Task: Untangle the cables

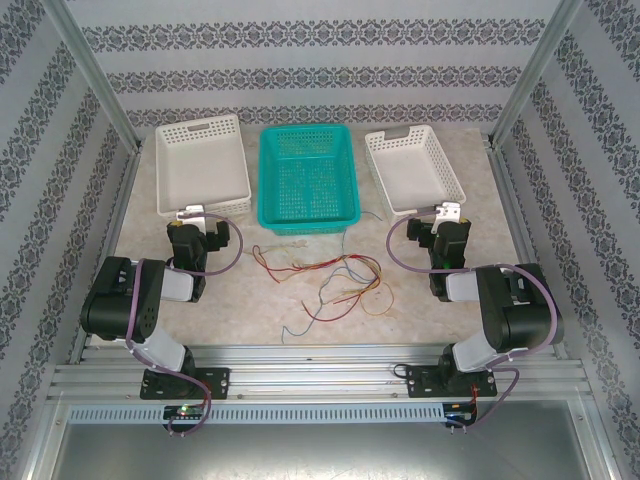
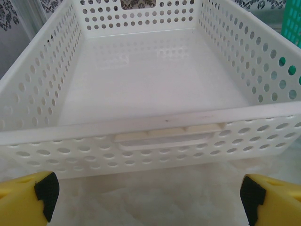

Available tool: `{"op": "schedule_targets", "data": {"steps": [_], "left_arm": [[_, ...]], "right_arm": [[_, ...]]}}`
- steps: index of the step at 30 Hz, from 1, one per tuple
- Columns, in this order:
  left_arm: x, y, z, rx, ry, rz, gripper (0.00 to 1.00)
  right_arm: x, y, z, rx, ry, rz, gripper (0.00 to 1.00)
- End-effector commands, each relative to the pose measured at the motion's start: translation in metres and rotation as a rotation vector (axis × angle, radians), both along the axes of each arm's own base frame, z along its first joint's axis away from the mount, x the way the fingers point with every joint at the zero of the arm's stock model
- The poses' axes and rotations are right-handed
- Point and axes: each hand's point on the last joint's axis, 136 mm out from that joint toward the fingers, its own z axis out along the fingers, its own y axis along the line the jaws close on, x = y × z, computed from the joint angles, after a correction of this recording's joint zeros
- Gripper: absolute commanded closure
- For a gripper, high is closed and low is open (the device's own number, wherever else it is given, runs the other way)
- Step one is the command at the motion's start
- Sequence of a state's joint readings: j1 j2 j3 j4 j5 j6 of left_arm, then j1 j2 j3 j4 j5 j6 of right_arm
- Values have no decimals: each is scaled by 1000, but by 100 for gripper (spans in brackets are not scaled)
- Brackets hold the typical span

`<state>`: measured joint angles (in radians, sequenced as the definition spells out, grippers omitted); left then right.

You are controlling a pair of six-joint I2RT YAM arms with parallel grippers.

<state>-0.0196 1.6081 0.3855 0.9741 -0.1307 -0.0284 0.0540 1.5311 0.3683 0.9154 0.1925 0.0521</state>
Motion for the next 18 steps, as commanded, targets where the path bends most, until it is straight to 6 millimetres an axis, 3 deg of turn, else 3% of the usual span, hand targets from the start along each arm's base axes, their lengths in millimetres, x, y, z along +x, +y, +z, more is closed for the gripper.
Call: {"op": "schedule_targets", "data": {"steps": [1, 15, 18], "left_arm": [[-3, -3, 1, 12, 4, -21, 0], [-3, -3, 1, 13, 5, -20, 0], [-3, -3, 1, 12, 3, -20, 0]], "right_arm": [[1, -2, 10, 0, -30, 4, 2], [1, -1, 11, -4, -32, 6, 2], [-4, 6, 28, -33, -71, 26, 2]]}}
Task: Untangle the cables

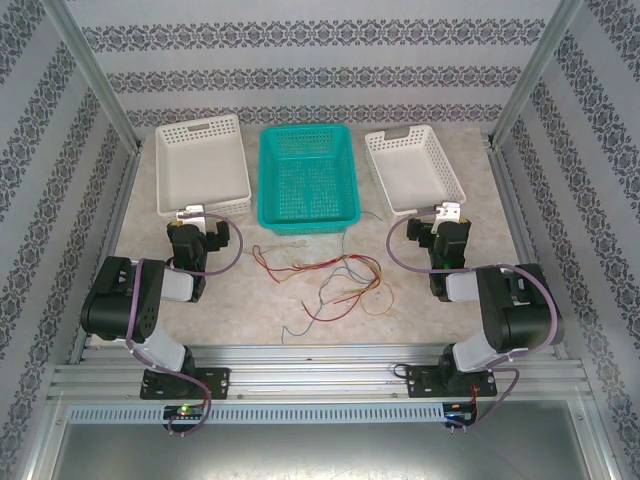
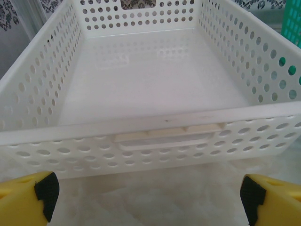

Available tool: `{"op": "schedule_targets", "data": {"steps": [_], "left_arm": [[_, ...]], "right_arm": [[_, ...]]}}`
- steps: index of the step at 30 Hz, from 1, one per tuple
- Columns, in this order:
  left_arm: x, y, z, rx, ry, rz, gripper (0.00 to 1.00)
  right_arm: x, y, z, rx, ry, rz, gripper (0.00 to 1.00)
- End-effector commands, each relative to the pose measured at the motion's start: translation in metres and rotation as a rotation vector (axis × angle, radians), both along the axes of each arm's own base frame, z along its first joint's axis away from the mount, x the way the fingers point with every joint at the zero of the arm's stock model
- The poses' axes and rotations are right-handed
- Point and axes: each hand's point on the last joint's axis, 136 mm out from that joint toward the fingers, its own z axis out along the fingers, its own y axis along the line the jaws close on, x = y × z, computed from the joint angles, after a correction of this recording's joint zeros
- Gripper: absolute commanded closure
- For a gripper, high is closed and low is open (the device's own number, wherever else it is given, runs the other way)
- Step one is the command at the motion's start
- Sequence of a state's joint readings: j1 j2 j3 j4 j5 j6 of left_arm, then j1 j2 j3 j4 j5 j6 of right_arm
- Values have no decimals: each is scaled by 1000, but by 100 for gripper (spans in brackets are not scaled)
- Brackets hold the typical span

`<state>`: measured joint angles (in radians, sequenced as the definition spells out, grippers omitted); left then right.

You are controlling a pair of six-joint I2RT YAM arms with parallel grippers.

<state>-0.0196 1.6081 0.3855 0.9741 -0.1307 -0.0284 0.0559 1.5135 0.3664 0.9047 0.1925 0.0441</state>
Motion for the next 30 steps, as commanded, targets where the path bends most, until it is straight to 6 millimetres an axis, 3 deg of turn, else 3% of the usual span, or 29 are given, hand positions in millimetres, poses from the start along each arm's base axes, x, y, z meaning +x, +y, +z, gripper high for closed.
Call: {"op": "schedule_targets", "data": {"steps": [1, 4, 8, 10, 14, 16, 20, 26, 30], "left_arm": [[-3, -3, 2, 12, 3, -21, 0], [-3, -3, 1, 12, 5, -21, 0], [-3, -4, 1, 12, 3, -22, 0], [-3, -4, 2, 12, 3, -22, 0], [-3, -4, 2, 12, 3, -22, 0], [-3, -4, 1, 9, 5, -24, 0], [-8, -3, 13, 10, -24, -21, 0], [-20, -6, 51, 35, -46, -9, 0], [-23, -17, 89, -137, -130, -24, 0]], "right_arm": [[-11, 1, 27, -37, -67, -9, 2], [-22, 0, 42, -37, -64, -17, 2], [-40, 21, 61, -18, -59, 70, 2], [-46, 38, 92, 18, -117, 144, 2], [-68, 56, 137, 240, -212, 202, 2], [-77, 53, 149, 416, -229, 161, 2], [-88, 50, 152, 630, -211, 135, 2], [-84, 74, 155, 623, -172, 267, 2], [-81, 82, 145, 618, -122, 259, 2]]}}
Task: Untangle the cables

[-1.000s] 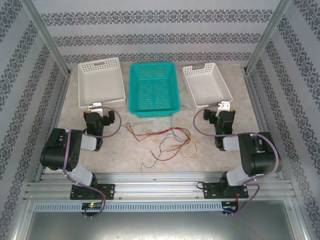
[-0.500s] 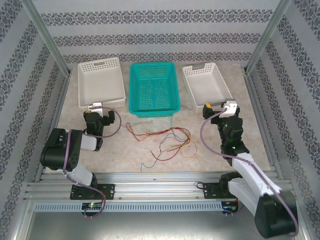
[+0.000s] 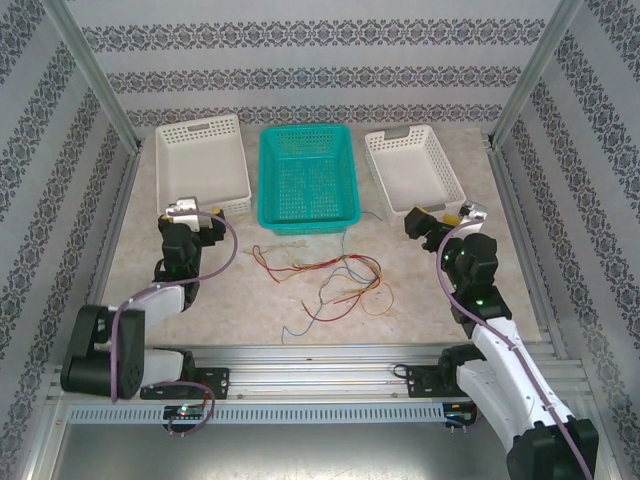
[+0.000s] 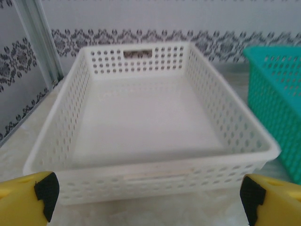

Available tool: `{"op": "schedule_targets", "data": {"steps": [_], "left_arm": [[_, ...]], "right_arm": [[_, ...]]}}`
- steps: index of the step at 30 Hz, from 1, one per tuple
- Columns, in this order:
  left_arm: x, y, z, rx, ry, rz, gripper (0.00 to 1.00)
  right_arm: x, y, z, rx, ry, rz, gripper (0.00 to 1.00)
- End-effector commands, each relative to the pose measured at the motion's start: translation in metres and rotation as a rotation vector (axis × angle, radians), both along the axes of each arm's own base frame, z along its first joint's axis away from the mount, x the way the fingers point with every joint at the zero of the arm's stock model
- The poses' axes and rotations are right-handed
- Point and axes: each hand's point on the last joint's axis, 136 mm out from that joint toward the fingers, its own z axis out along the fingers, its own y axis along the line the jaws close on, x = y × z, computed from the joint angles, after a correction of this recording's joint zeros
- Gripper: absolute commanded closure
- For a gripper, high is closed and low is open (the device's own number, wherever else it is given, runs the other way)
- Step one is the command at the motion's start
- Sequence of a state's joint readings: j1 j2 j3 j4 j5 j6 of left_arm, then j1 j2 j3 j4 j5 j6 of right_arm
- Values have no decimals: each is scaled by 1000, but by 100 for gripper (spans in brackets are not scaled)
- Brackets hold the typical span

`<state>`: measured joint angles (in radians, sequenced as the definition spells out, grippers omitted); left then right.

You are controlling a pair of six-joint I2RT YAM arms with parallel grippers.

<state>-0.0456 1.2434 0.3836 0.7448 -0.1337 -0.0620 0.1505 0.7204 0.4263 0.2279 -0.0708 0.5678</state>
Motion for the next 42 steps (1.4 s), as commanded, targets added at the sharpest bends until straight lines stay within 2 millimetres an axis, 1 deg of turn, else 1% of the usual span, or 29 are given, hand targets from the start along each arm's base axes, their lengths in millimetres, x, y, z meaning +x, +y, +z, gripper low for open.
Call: {"op": "schedule_targets", "data": {"steps": [1, 5, 6, 8, 9, 10, 13, 15, 18, 22, 26, 32, 37, 39, 42], "left_arm": [[-5, -13, 18, -159, -13, -37, 0], [-17, -33, 48, -300, -5, -131, 0], [-20, -36, 54, -340, -15, -139, 0], [-33, -26, 60, -520, -21, -44, 0], [-39, -27, 67, -549, -19, -44, 0], [-44, -33, 77, -546, -13, -85, 0], [-56, -44, 88, -566, 43, -139, 0], [-62, -51, 91, -573, 63, -173, 0], [-70, -54, 83, -628, 129, -159, 0], [-81, -65, 59, -674, 276, -171, 0], [-94, -68, 37, -668, 369, -157, 0], [-104, -77, 9, -613, 506, -130, 0], [-109, -89, -3, -557, 542, -137, 0], [-110, -98, -8, -560, 562, -157, 0], [-114, -112, -18, -556, 592, -188, 2]], "right_arm": [[0, 17, 6, 12, 33, 68, 2], [0, 26, -5, -34, 128, 103, 2], [-1, 28, -7, -46, 141, 113, 2], [-3, 33, -10, -69, 160, 132, 2], [-4, 34, -13, -77, 172, 136, 2], [-5, 36, -16, -86, 187, 138, 2], [-10, 42, -27, -121, 243, 156, 2], [-13, 47, -35, -143, 277, 171, 2], [-21, 54, -48, -167, 323, 183, 2], [-33, 61, -64, -206, 371, 194, 2], [-41, 65, -85, -263, 456, 196, 2], [-50, 74, -117, -299, 561, 208, 2], [-56, 83, -133, -357, 596, 240, 3], [-58, 85, -142, -379, 618, 249, 3], [-62, 87, -161, -396, 666, 255, 4]]}}
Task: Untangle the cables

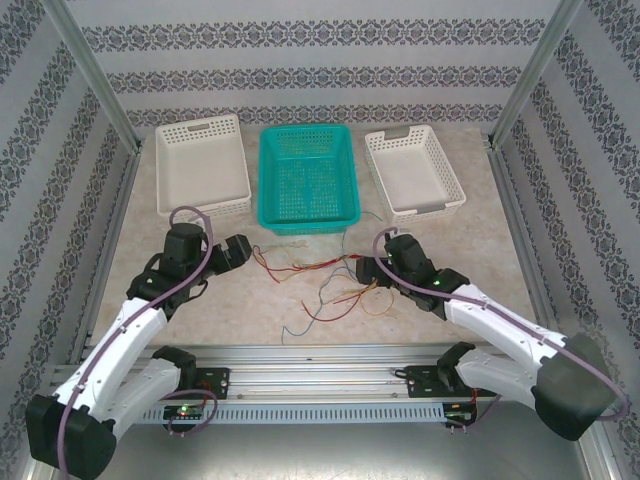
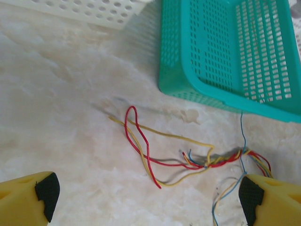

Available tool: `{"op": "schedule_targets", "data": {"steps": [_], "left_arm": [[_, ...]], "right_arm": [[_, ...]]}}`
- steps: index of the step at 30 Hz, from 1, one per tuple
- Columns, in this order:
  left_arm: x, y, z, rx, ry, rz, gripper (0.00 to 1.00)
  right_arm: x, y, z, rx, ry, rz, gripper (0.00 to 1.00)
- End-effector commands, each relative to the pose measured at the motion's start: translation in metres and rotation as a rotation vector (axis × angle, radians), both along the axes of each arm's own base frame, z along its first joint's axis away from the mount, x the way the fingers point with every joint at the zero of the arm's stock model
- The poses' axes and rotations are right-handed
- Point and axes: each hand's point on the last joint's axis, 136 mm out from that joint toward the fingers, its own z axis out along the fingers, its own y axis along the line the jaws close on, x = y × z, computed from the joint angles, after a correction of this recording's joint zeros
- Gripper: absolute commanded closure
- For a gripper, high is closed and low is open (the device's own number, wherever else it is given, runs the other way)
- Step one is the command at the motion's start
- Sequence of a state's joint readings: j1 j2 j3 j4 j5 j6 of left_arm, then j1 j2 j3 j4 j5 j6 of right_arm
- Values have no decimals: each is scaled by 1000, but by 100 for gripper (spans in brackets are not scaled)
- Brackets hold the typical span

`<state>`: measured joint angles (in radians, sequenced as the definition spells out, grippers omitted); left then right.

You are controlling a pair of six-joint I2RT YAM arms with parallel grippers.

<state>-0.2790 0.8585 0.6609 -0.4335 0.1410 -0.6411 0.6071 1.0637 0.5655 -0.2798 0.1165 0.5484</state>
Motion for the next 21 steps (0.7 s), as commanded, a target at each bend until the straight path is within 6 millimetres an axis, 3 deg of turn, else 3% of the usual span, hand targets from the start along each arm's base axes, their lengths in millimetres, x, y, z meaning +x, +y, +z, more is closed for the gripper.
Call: {"op": "schedule_targets", "data": {"steps": [1, 8, 17, 21], "left_arm": [[-7, -9, -17, 11, 41, -9, 2], [-13, -29, -43, 78, 90, -80, 4], [-15, -53, -62, 119, 122, -156, 4], [-19, -62, -69, 144, 128, -187, 5]], "right_arm": [[-6, -5, -26, -52, 57, -24, 5], [-1, -7, -58, -128, 154, -73, 15], [22, 1, -68, -132, 135, -117, 32], [32, 5, -75, -147, 148, -125, 51]]}}
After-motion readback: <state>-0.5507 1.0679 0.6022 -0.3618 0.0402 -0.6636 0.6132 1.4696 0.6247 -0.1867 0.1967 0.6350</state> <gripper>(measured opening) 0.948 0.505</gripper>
